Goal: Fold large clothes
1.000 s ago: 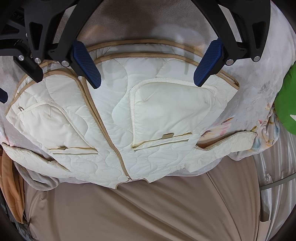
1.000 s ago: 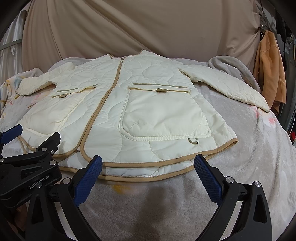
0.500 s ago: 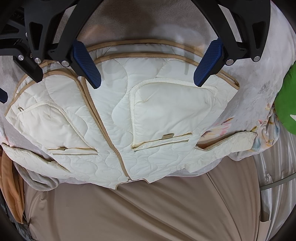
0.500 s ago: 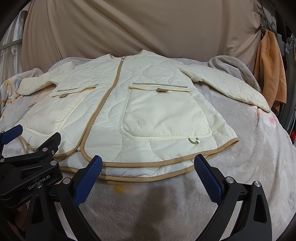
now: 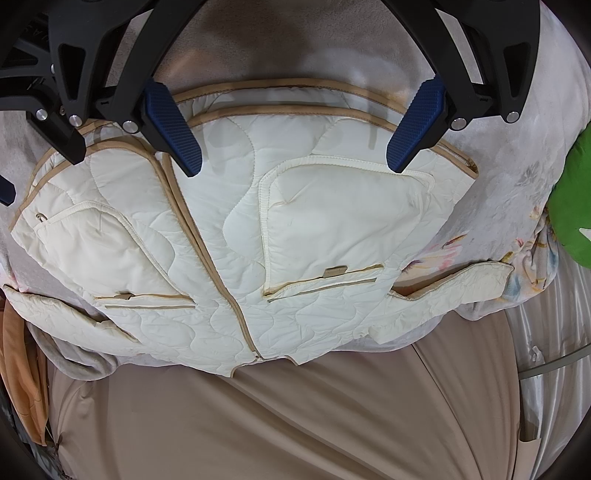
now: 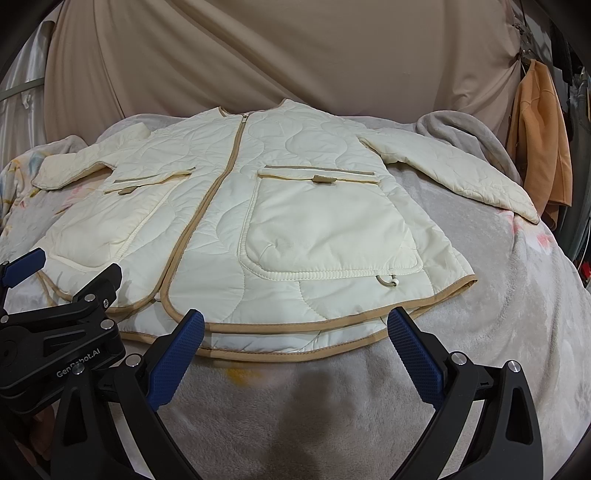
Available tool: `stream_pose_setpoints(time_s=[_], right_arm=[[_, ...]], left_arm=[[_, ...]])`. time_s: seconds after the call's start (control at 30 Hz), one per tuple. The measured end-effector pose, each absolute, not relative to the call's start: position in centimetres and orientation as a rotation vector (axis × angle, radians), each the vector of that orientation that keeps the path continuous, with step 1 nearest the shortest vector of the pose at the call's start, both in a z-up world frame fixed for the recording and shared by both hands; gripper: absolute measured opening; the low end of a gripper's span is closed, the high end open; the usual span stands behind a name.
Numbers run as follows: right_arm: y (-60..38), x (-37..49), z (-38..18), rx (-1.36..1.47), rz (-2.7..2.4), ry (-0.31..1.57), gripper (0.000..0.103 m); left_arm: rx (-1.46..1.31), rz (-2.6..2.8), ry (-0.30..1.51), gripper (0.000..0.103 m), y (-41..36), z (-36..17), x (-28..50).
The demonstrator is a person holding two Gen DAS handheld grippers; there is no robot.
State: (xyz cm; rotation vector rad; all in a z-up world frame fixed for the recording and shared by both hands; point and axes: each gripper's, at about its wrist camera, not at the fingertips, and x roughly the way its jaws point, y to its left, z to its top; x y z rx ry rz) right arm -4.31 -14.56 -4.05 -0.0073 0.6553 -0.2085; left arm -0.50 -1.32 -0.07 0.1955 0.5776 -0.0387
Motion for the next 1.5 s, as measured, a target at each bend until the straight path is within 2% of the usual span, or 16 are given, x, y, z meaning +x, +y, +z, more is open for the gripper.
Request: stream_pose_setpoints(time_s=[0.33,0.43,0.67,0.93,1.13,1.2,1.23,1.27,1.3,1.33,1.37,1.5], right_arm=[[-15.2,-3.8,-3.9,0.027,-0.166,0.685,0.098],[-18.1,-3.4,-1.5,0.080,-0.157,0.674,0.096],[-31.7,0.4,3.6,0.197,-0.359,0.579,0.096],[-50.4,4.3,1.1,0.493,-0.613,0.587,0.096],[-58.5,5.5,0.1,0.689,-0.651,0.527,0.094],[-60.1,6.2,-0.2,0.749,-0.649,0.514,0.084],[-61.0,6.7,-0.4,0.786,-0.649,0.507,0.070],[-61.6,7.2,-0.5,0.819,-0.640,0.498,0.045],[-61.9,7.8,-0.5,0.848,-0.629,0.494,0.038],[-62.1,8.7,-0.2,0.869,-0.611,0.491,0.015],[-61.8,9.6,0.4,0.867,-0.596,0.485,0.002],[-55.1,14.2,7.2,0.635,-0.500,0.403,0.002]], left_arm=[[0.131,-0.088,0.627,0.098,0.0,0.2,0.2],[0.104,-0.112,0.654,0.098,1.8,1.0,1.3],[0.071,-0.045,0.632,0.098,8.1,3.6,5.6],[0.009,0.083,0.599,0.098,13.1,3.6,10.0],[0.010,0.124,0.660,0.098,14.2,3.1,12.9],[-0.013,0.113,0.674,0.098,14.5,3.0,13.7],[-0.019,0.108,0.680,0.098,14.5,2.9,14.0],[-0.023,0.100,0.683,0.098,14.6,2.9,14.3],[-0.021,0.096,0.685,0.098,14.6,2.9,14.5],[-0.018,0.097,0.683,0.098,14.6,3.0,14.7],[-0.013,0.101,0.676,0.098,14.6,3.1,14.8],[-0.001,0.103,0.657,0.098,14.5,3.7,15.4]])
